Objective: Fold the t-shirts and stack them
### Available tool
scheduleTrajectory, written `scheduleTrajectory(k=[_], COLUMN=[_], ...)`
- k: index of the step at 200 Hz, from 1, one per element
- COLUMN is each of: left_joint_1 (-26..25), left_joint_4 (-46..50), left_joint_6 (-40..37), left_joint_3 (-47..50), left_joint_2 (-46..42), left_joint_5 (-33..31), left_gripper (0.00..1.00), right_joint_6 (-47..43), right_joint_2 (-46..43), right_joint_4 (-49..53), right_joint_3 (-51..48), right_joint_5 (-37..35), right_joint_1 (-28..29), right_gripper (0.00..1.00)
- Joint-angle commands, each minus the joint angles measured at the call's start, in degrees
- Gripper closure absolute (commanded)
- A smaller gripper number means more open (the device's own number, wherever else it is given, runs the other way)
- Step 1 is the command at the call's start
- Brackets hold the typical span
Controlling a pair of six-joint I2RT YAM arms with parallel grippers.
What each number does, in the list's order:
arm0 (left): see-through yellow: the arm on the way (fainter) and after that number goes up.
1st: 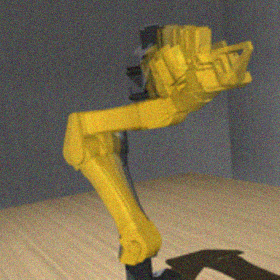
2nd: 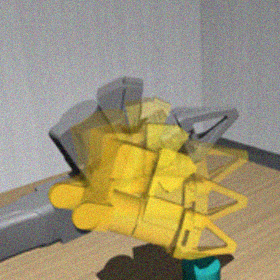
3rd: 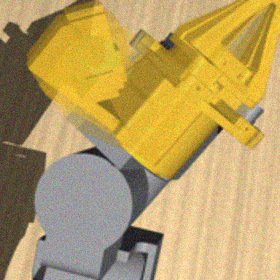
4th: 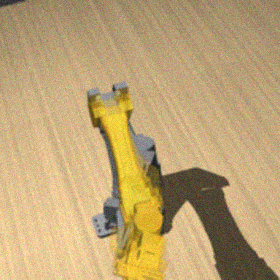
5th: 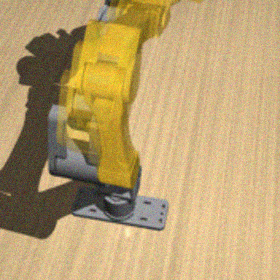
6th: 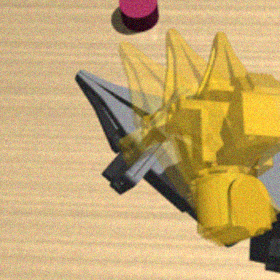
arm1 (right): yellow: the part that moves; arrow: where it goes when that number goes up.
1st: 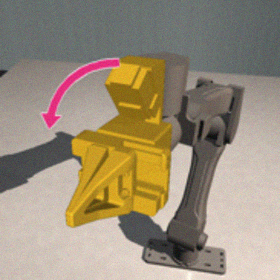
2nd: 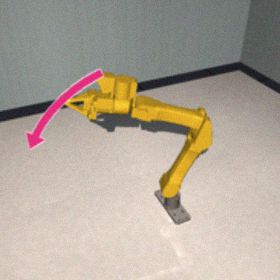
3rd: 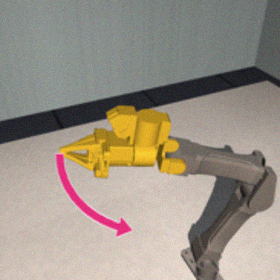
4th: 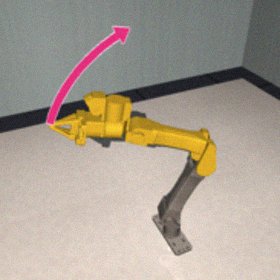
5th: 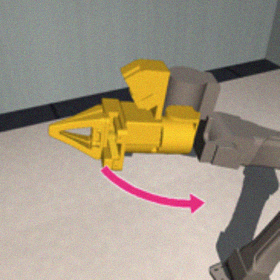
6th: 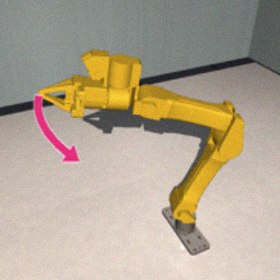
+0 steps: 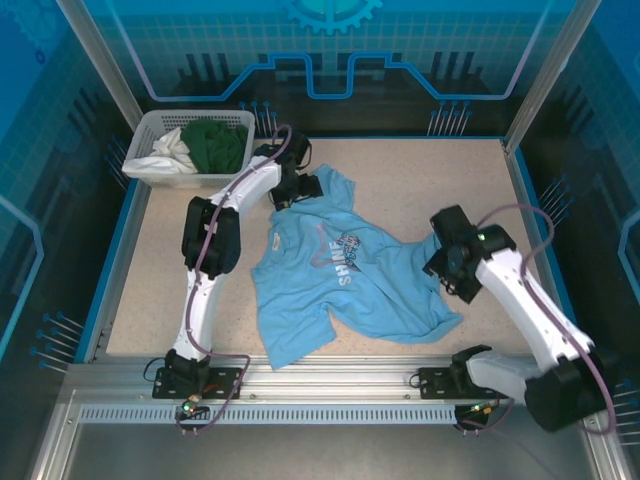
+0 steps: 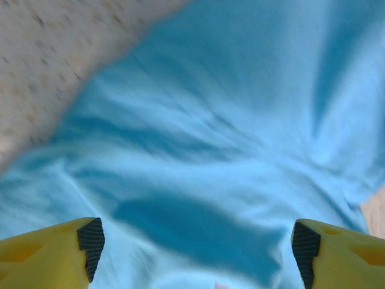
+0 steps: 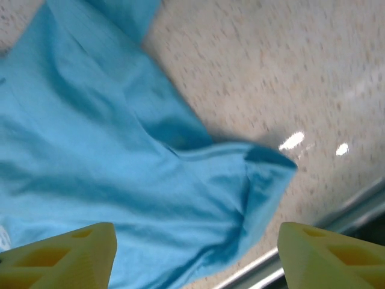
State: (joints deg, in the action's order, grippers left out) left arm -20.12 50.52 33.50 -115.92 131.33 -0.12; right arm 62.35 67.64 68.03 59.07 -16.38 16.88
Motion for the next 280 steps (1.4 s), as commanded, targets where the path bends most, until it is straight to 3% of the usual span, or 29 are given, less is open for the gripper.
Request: scheduleTrajectory(k=[1, 23, 43, 79, 114, 141, 165, 178, 190, 207, 231, 257, 280], left_joint_1=[0.17, 0.13, -1.85, -7.10, -7.17, -7.32, -7.25, -7.38, -7.31, -7.17, -5.24, -2.11, 0.19], left_joint_4=[1.08, -0.67, 0.74, 8.51, 7.94, 6.38, 5.61, 4.96, 4.48, 3.70, 2.09, -5.29, -23.06], left_joint_6=[-3.71, -3.09, -4.11, -9.82, -9.65, -9.60, -9.03, -8.58, -8.49, -7.90, -5.97, -3.90, 0.48], left_joint_3=[8.80, 12.54, 4.38, -14.74, -21.86, -25.69, -26.89, -26.78, -26.86, -26.82, -26.57, -18.99, 0.57], left_joint_2=[-9.12, -11.83, -7.58, 5.25, 13.63, 18.93, 21.92, 22.71, 23.24, 23.56, 21.43, 12.55, -1.32], left_joint_5=[-0.21, 2.03, 9.64, 4.53, -1.61, -1.29, -0.12, 0.57, 1.00, 1.00, 3.50, 2.31, 0.94], left_gripper=[0.09, 0.05, 0.08, 0.06, 0.04, 0.07, 0.17, 0.24, 0.40, 0.73, 1.00, 1.00, 1.00], right_joint_6=[-6.47, -10.54, -14.44, -19.50, -19.85, -20.20, -21.11, -21.17, -21.20, -21.80, -23.89, -28.09, -32.23], right_joint_2=[4.07, 6.46, 12.98, 31.82, 42.60, 49.34, 54.00, 54.19, 54.39, 54.41, 48.69, 39.53, 32.82], right_joint_4=[0.04, -8.57, -15.64, -15.57, -13.95, -13.26, -11.16, -11.72, -12.26, -13.06, -21.77, -32.58, -39.82], right_joint_3=[1.17, -2.18, -0.70, 13.60, 24.17, 29.60, 33.10, 32.56, 32.13, 31.93, 29.40, 27.75, 25.51], right_joint_5=[-3.89, 1.34, 3.51, 3.15, 3.65, 7.66, 9.56, 9.52, 10.45, 11.78, 15.35, 18.45, 19.19], right_joint_1=[-2.62, -10.00, -13.28, -13.23, -13.29, -12.88, -11.72, -11.21, -11.23, -11.19, -11.04, -9.93, -7.97], right_gripper=[0.25, 0.29, 0.32, 0.26, 0.25, 0.29, 0.43, 0.55, 0.72, 0.92, 1.00, 1.00, 1.00])
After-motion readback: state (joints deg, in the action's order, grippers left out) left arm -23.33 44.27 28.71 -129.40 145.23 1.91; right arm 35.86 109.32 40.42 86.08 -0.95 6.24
